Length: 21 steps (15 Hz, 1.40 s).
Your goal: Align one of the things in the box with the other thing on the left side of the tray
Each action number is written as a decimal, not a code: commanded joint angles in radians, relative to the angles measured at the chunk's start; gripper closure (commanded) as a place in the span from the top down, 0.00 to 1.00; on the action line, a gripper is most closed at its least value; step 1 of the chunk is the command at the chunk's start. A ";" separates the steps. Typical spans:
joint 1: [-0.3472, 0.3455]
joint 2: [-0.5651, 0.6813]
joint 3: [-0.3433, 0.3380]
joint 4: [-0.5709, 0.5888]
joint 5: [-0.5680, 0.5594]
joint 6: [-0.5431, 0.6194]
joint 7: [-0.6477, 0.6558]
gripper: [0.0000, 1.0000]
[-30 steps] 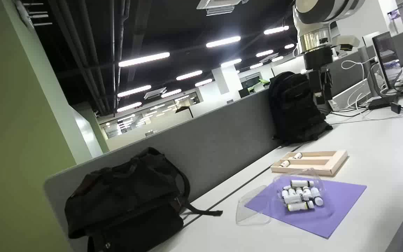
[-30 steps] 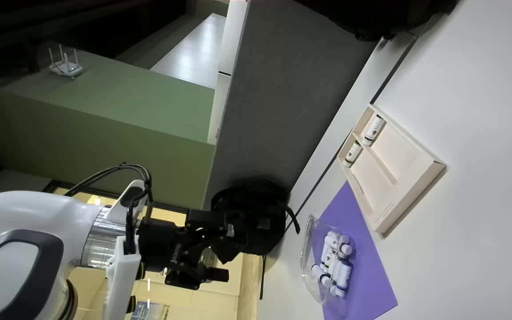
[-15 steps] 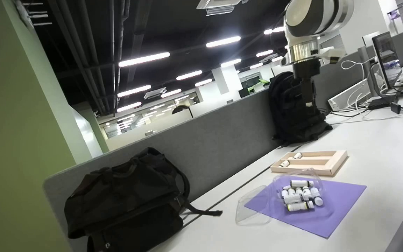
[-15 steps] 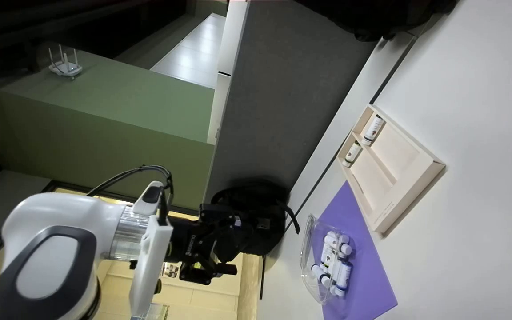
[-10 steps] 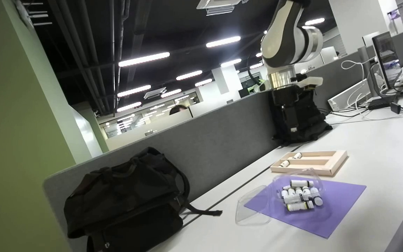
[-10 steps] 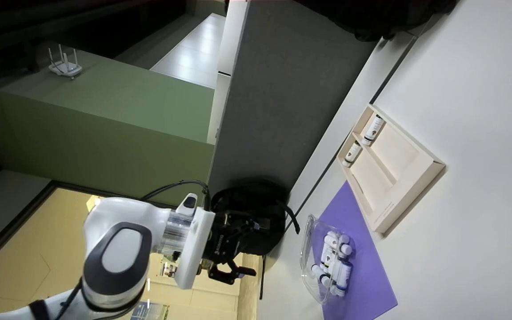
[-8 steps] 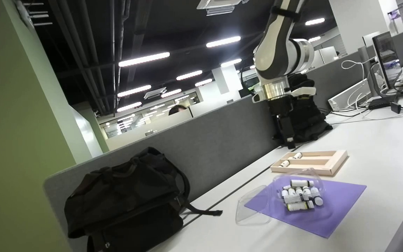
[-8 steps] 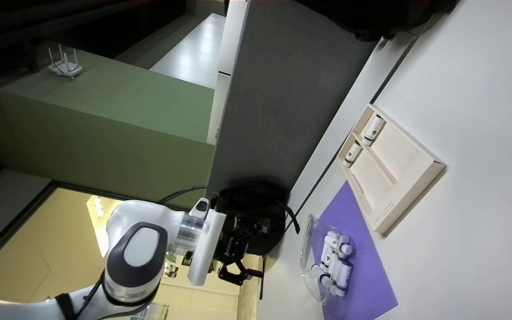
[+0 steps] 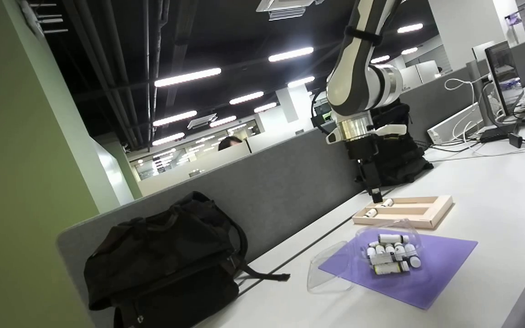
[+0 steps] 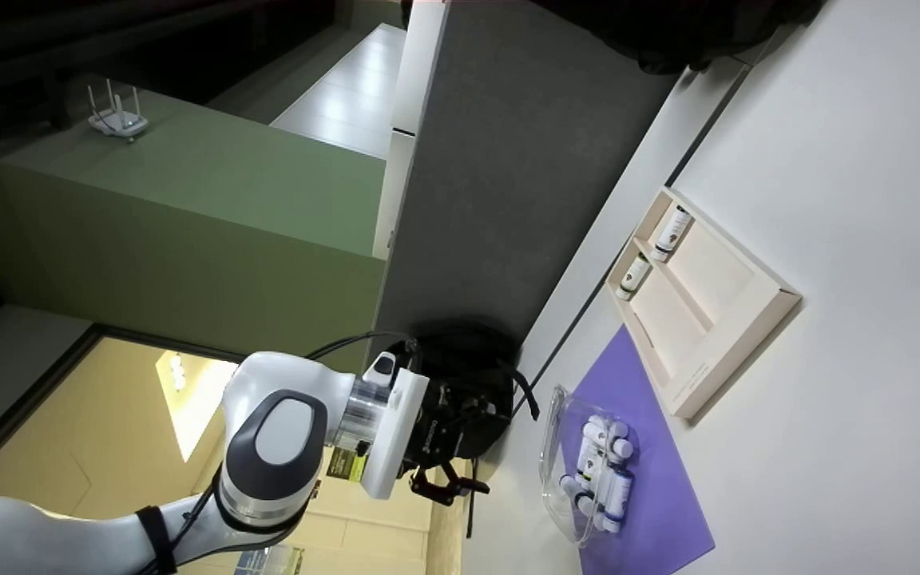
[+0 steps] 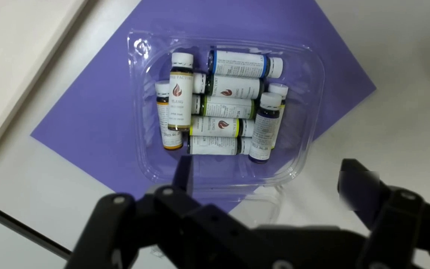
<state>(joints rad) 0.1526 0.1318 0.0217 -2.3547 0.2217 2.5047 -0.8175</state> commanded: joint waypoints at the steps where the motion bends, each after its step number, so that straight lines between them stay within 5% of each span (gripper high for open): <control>1: -0.089 0.091 0.060 0.025 0.076 0.066 -0.135 1.00; 12: -0.310 0.420 0.244 0.116 0.056 0.291 -0.270 1.00; 13: -0.322 0.435 0.257 0.123 0.046 0.303 -0.265 0.75; 15: -0.342 0.447 0.280 0.130 0.032 0.318 -0.254 0.69; 21: -0.332 0.407 0.252 0.149 0.019 0.228 -0.161 0.31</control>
<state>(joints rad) -0.1859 0.5458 0.2916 -2.2321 0.2684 2.8092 -1.0677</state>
